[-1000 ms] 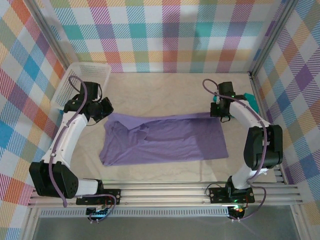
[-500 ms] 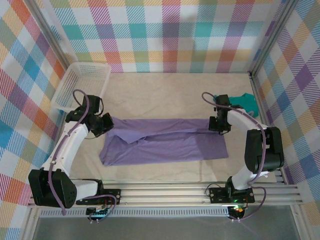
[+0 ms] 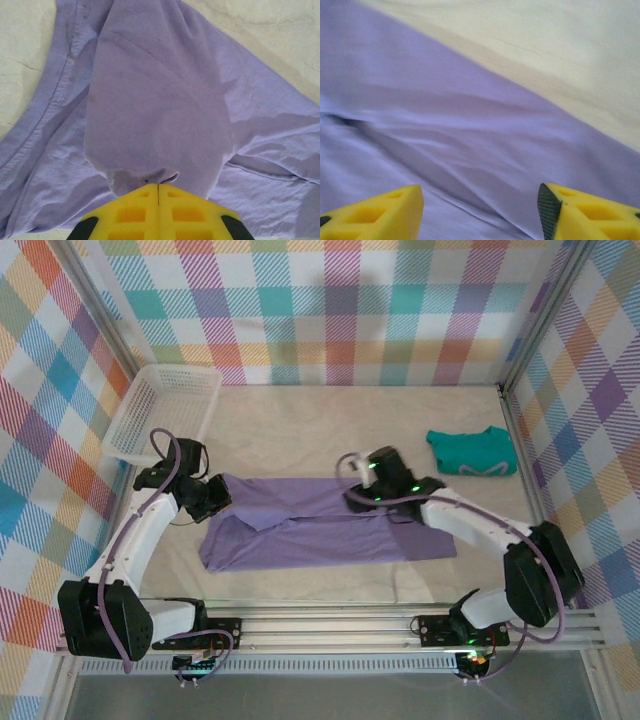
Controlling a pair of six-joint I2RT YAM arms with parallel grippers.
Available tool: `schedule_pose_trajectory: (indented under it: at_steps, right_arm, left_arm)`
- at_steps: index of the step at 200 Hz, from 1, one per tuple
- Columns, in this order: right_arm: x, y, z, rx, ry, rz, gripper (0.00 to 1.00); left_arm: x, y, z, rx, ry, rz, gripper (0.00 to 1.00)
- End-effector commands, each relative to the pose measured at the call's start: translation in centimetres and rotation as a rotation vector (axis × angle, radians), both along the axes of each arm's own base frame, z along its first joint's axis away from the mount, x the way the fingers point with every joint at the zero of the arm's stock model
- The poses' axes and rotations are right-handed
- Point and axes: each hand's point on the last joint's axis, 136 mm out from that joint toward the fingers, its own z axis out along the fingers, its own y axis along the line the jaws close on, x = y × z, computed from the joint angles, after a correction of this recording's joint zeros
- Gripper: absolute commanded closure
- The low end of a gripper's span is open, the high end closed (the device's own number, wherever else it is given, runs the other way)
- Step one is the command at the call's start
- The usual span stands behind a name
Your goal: Fold the inside-out t-shirt
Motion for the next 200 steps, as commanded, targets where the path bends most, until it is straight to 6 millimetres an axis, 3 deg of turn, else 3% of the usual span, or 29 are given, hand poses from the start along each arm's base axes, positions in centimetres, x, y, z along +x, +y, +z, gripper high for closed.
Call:
schedule_pose_trajectory:
  at_steps: [1, 28, 50, 67, 116, 137, 176, 200]
  right_arm:
    - [-2.1, 9.6, 0.9, 0.122, -0.116, 0.225, 0.30]
    - [-3.0, 16.5, 0.2, 0.130, -0.211, 0.286, 0.14]
    - [-3.1, 19.8, -0.5, 0.108, -0.301, 0.307, 0.00]
    - [-3.0, 21.6, -1.0, 0.074, -0.370, 0.304, 0.00]
    - [-2.1, 23.1, -2.9, -0.011, -0.512, 0.214, 0.00]
    - [-0.8, 23.0, -3.4, -0.041, -0.547, 0.140, 0.00]
    - [0.6, 22.1, -2.2, -0.060, -0.620, 0.046, 0.00]
    - [0.8, 20.2, -1.3, -0.107, -0.641, -0.001, 0.06]
  left_arm:
    - [1.0, -0.6, 1.3, -0.041, -0.030, -0.007, 1.00]
    - [1.0, -0.6, 1.3, -0.046, -0.026, -0.013, 1.00]
    - [1.0, -0.8, 1.3, -0.049, -0.027, -0.023, 1.00]
    - [1.0, -0.9, 1.1, -0.055, -0.024, -0.030, 1.00]
    - [1.2, -1.0, 1.1, -0.057, -0.024, -0.036, 1.00]
    - [1.2, -0.9, 1.2, -0.056, -0.023, -0.037, 1.00]
    - [1.4, -0.5, 1.2, -0.051, -0.023, -0.027, 1.00]
    - [1.5, -0.3, 1.1, -0.050, -0.023, -0.021, 1.00]
